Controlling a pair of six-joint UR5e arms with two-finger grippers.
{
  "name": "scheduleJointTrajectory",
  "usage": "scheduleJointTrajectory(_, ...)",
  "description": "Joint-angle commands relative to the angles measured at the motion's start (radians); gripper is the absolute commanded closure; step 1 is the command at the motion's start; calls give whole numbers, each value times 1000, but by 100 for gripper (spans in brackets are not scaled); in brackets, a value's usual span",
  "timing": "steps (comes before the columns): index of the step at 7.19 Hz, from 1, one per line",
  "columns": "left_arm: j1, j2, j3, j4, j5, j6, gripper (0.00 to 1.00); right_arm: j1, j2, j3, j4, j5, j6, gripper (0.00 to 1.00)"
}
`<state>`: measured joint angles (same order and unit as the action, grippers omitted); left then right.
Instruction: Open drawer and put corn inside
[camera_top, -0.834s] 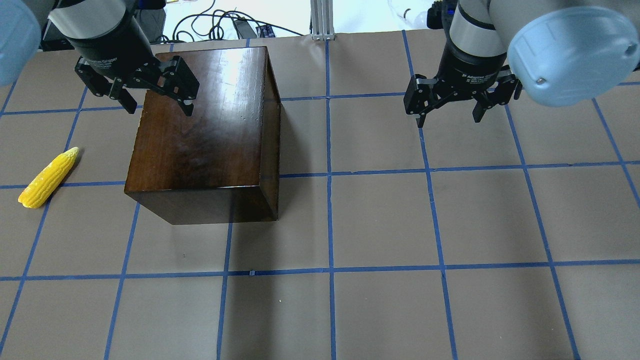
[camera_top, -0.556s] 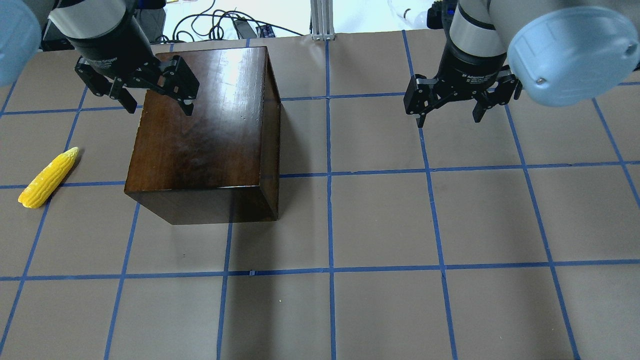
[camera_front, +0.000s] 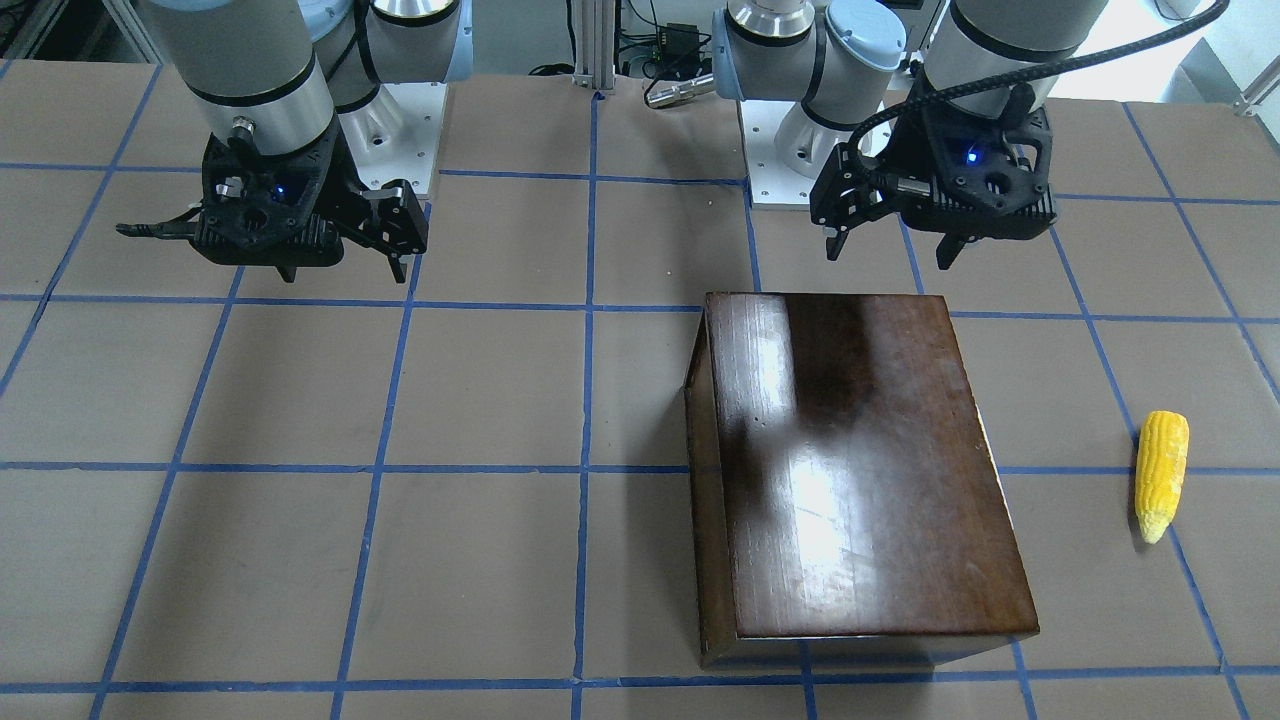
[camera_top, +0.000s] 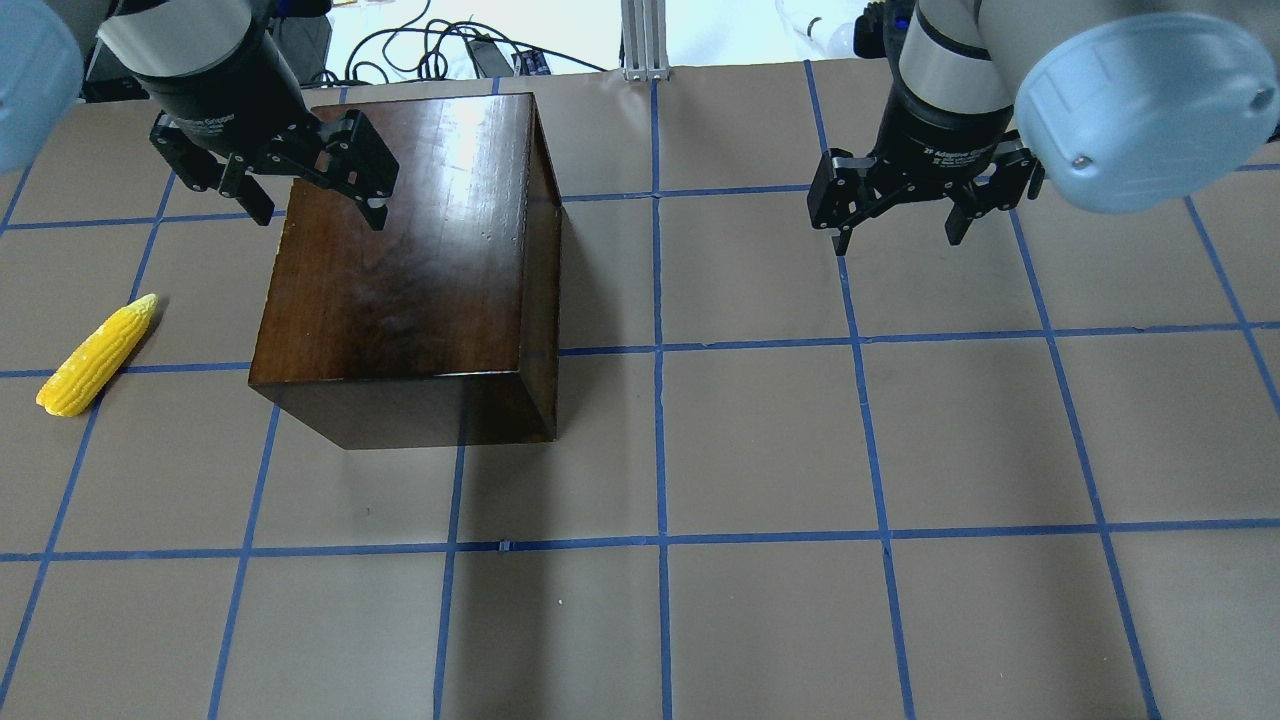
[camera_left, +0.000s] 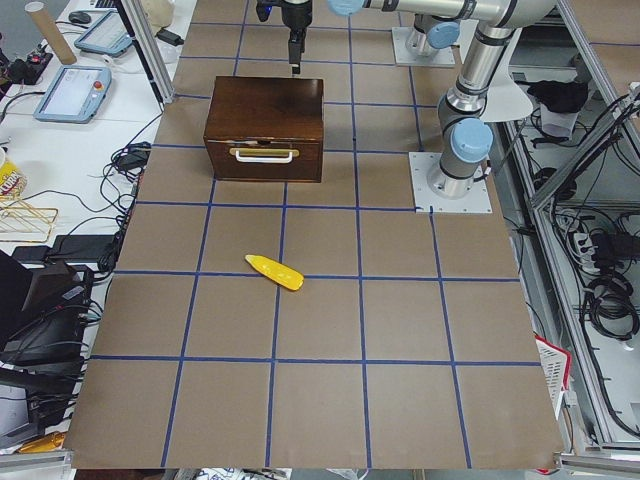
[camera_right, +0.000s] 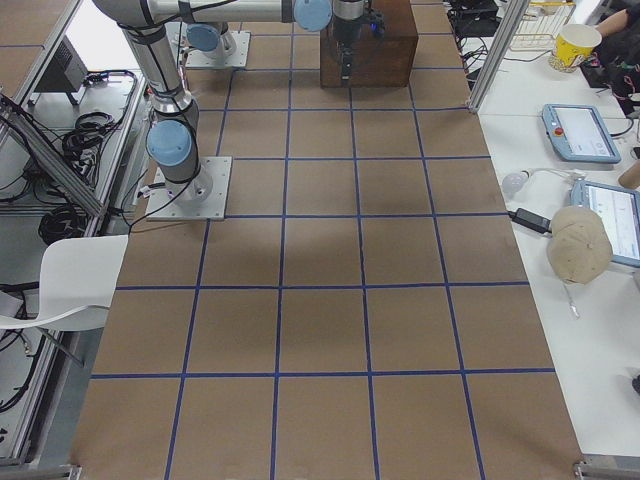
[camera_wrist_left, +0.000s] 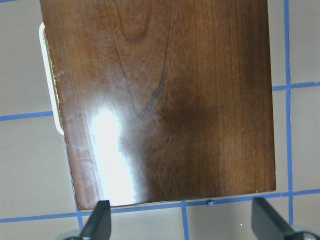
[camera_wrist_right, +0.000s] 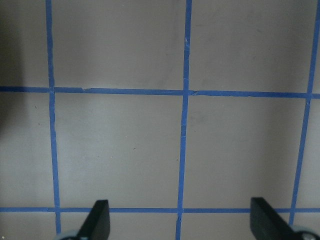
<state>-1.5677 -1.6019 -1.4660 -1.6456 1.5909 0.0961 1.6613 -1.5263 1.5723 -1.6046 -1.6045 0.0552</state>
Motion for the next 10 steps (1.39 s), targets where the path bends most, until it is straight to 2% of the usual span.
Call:
scheduleJointTrajectory(1, 0, -1, -1, 1, 0, 1, 0, 0, 0, 0, 0, 0, 0, 0)
scheduleJointTrajectory(10, 6, 5, -2, 0, -3, -18, 0, 0, 0, 0, 0, 0, 0, 0)
